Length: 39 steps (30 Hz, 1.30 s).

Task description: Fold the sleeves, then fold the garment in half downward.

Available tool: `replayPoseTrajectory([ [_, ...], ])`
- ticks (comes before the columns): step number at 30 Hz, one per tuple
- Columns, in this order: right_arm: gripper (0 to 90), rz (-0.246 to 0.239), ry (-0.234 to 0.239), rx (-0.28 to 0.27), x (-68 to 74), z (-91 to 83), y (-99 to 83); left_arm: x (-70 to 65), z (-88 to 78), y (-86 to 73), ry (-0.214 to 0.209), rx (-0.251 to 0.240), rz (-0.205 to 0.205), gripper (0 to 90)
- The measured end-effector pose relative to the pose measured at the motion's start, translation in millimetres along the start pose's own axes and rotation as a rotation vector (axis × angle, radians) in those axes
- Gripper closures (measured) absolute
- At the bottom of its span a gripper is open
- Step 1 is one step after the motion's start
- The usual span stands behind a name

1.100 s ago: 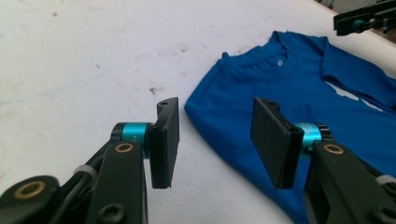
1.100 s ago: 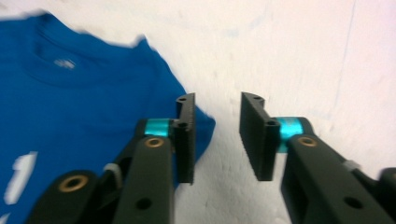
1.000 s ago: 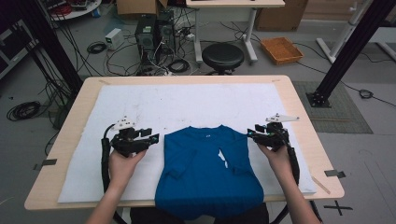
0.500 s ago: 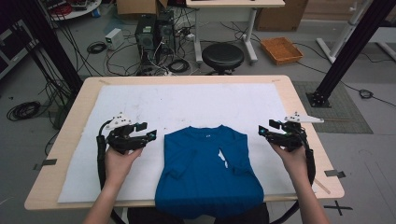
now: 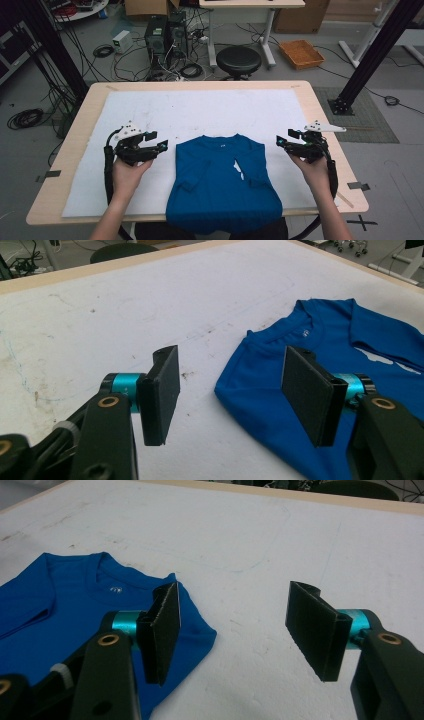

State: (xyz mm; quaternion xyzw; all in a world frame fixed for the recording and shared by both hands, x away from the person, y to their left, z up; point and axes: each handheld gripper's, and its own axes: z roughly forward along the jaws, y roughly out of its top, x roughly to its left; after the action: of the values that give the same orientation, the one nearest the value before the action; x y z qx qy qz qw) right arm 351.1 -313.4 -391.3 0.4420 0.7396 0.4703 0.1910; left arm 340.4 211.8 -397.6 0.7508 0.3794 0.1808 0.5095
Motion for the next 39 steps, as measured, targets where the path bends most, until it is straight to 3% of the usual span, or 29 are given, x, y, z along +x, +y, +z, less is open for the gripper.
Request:
replayPoseTrajectory([
  [12,38.3,0.000,0.004,0.011,-0.6,6.5,0.3,-2.5,5.5,0.1,-0.006,0.017,-0.001,40.7],
  [18,40.6,0.005,0.012,0.018,-0.4,14.3,1.3,-4.2,16.8,3.3,-0.039,0.040,-0.020,40.8],
  [23,47.3,0.006,0.020,0.035,3.1,26.2,4.3,-4.1,32.5,5.4,-0.058,0.078,-0.056,42.3],
  [27,51.9,0.010,0.037,0.054,6.5,40.8,5.9,-1.3,48.7,3.4,-0.087,0.084,-0.112,44.4],
  [29,53.5,0.018,0.044,0.074,7.3,49.5,5.4,0.9,58.4,2.9,-0.090,0.114,-0.140,46.2],
  [31,54.7,0.018,0.047,0.097,8.0,57.8,4.6,2.3,67.9,3.7,-0.093,0.143,-0.143,46.3],
  [39,58.7,0.006,0.063,0.151,11.9,85.7,2.9,1.9,97.0,4.1,-0.079,0.166,-0.108,48.0],
])
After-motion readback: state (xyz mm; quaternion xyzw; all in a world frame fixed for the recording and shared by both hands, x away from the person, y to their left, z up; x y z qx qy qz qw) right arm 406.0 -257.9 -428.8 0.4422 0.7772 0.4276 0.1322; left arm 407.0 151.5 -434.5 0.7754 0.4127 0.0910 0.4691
